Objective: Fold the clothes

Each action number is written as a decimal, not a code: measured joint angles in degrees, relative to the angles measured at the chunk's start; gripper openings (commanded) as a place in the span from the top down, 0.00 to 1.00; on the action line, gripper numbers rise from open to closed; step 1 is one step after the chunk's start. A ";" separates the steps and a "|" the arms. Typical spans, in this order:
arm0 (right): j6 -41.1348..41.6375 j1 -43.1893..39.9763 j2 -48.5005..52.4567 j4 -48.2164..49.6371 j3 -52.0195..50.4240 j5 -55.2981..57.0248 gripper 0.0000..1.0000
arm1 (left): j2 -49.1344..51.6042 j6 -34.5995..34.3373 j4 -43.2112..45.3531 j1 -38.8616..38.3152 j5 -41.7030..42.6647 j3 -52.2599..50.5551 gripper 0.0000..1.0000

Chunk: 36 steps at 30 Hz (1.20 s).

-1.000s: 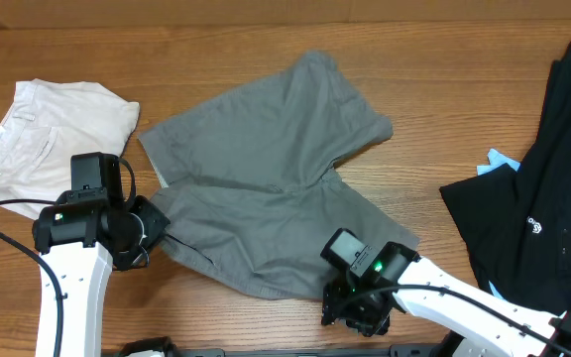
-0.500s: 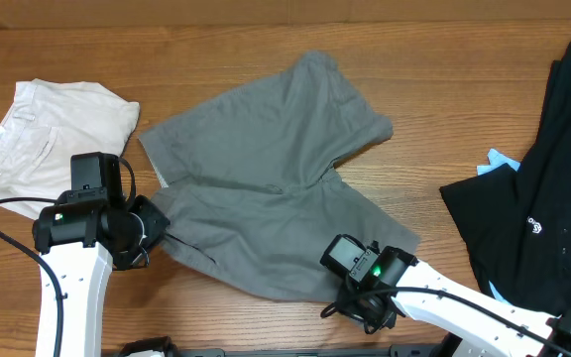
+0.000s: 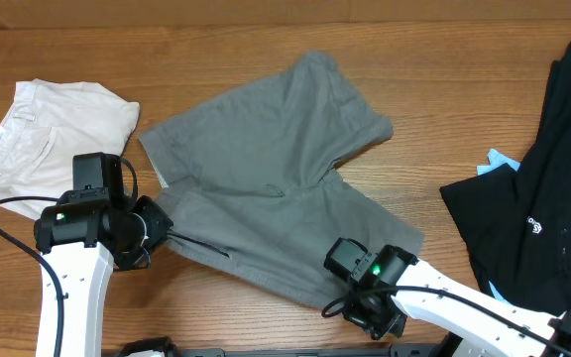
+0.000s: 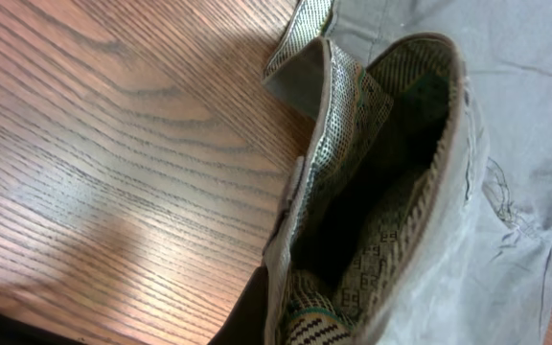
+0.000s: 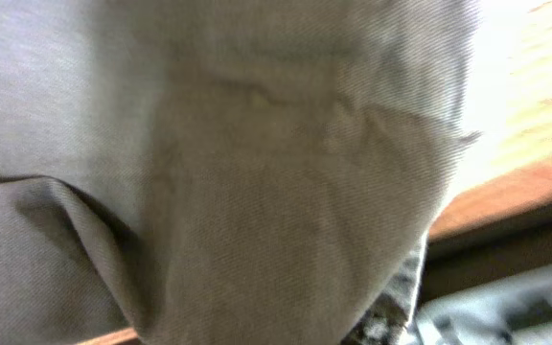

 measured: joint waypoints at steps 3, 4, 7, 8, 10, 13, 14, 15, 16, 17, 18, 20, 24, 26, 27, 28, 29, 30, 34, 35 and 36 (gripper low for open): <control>-0.07 0.00 -0.46 -7.23 6.12 3.26 0.96 | 0.00 0.39 0.00 0.00 -0.63 0.00 0.96; -0.48 -0.11 -1.03 -9.20 8.81 4.85 0.96 | 0.00 0.44 0.00 0.00 -0.96 0.00 0.96; -3.78 -2.45 -1.49 -13.68 16.13 7.82 0.96 | 0.00 0.76 -0.92 0.04 -1.49 0.00 0.96; -5.73 -4.66 -1.57 -14.56 19.28 8.81 0.96 | 0.00 0.90 -1.62 0.04 -1.55 0.00 0.96; -8.41 -8.22 -1.70 -14.49 22.67 9.77 0.96 | 0.00 1.14 -2.82 0.04 -1.73 -0.02 0.96; -14.40 -15.30 -1.77 -12.76 26.73 10.75 0.96 | -0.02 1.29 -4.52 0.04 -1.70 -0.04 0.96; -16.13 -17.07 -1.77 -12.02 27.50 10.82 0.96 | -0.02 1.27 -4.61 0.04 -1.64 -0.04 0.96; -19.74 -20.72 -1.77 -10.49 29.24 11.06 0.96 | -0.02 1.29 -4.57 0.04 -1.27 -0.04 0.96; -22.64 -23.28 -1.77 -9.11 30.18 10.78 0.96 | -0.02 1.29 -4.50 0.04 -0.87 -0.04 0.96; -26.03 -25.70 -1.77 -7.39 31.26 10.29 0.96 | -0.02 1.29 -4.31 0.04 -0.31 -0.04 0.96; -29.27 -28.04 -1.77 -5.86 32.22 9.88 0.96 | -0.02 1.29 -3.69 0.04 0.61 -0.04 0.96; -35.23 -31.56 -1.77 -4.02 33.75 8.81 0.96 | -0.02 1.29 -1.22 0.04 3.02 -0.04 0.96; -44.89 -35.89 -0.74 -0.96 36.72 6.32 0.96 | -0.07 1.01 5.51 0.04 7.74 -0.02 0.96; -50.34 -37.77 1.14 -0.11 39.50 4.85 0.96 | -0.07 0.15 8.96 0.04 10.10 -0.02 0.96; -53.07 -38.36 2.54 -0.15 41.16 4.33 0.96 | -0.07 -0.28 10.36 0.04 10.99 -0.02 0.96; -54.93 -38.60 3.54 -0.31 42.32 3.93 0.96 | -0.07 -0.74 11.58 0.04 11.78 -0.02 0.96; -56.65 -38.69 4.50 -0.55 43.32 3.76 0.96 | -0.07 -1.38 12.66 0.04 12.33 -0.02 0.96; -58.45 -38.69 5.49 -0.57 44.11 3.41 0.96 | -0.07 -1.77 13.60 0.04 12.76 -0.02 0.96; -64.37 -38.69 9.14 2.23 46.47 2.80 0.96 | -0.07 -2.91 19.76 0.04 13.68 -0.02 0.96; -65.37 -38.69 9.68 4.04 46.60 2.71 0.96 | -0.07 -3.10 21.53 0.04 13.70 -0.02 0.96; -67.06 -38.69 10.34 7.32 46.82 2.69 0.96 | -0.07 -3.37 23.19 0.04 13.57 -0.02 0.96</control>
